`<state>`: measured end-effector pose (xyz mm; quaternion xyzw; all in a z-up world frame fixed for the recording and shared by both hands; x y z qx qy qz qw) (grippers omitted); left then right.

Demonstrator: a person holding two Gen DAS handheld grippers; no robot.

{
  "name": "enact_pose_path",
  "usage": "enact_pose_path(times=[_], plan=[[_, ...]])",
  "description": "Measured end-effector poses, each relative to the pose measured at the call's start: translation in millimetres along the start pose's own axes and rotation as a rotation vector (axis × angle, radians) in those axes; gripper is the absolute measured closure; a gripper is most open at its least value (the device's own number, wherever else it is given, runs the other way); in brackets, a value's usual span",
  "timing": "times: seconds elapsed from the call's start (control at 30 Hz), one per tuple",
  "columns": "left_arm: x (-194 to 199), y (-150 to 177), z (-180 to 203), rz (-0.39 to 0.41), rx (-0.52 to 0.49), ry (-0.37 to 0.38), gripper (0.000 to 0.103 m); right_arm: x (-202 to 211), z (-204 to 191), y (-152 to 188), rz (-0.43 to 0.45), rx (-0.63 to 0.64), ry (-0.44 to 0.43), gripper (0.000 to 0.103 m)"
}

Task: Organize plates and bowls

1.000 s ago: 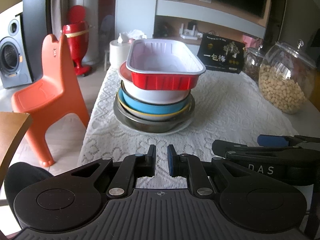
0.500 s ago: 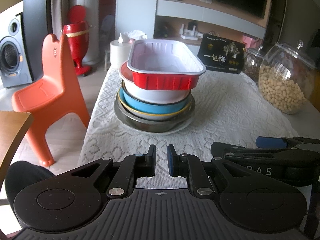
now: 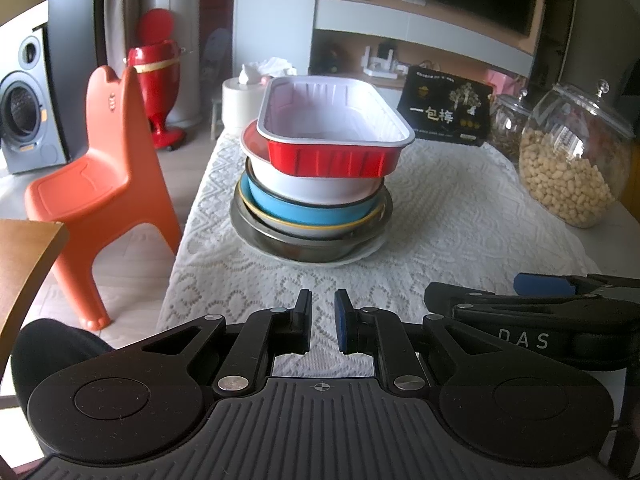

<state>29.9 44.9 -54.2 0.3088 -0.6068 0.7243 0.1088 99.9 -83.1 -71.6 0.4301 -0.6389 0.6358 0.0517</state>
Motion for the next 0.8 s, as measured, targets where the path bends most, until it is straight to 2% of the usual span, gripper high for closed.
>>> enact_pose_path(times=[0.8], plan=[[-0.5,0.3,-3.7,0.0,0.017,-0.029,0.088,3.6,0.4,-3.0,0.016,-0.012,-0.013,0.01]])
Point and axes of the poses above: each gripper's, at about its wrist camera, not at the fingertips, and x roughly against the way its jaws point, z to its right, y to its underside, the point moved 6 cm from there along -x, roughly the way its jaws point, and after that the axes turned 6 degrees about z, right-handed, at the moved point
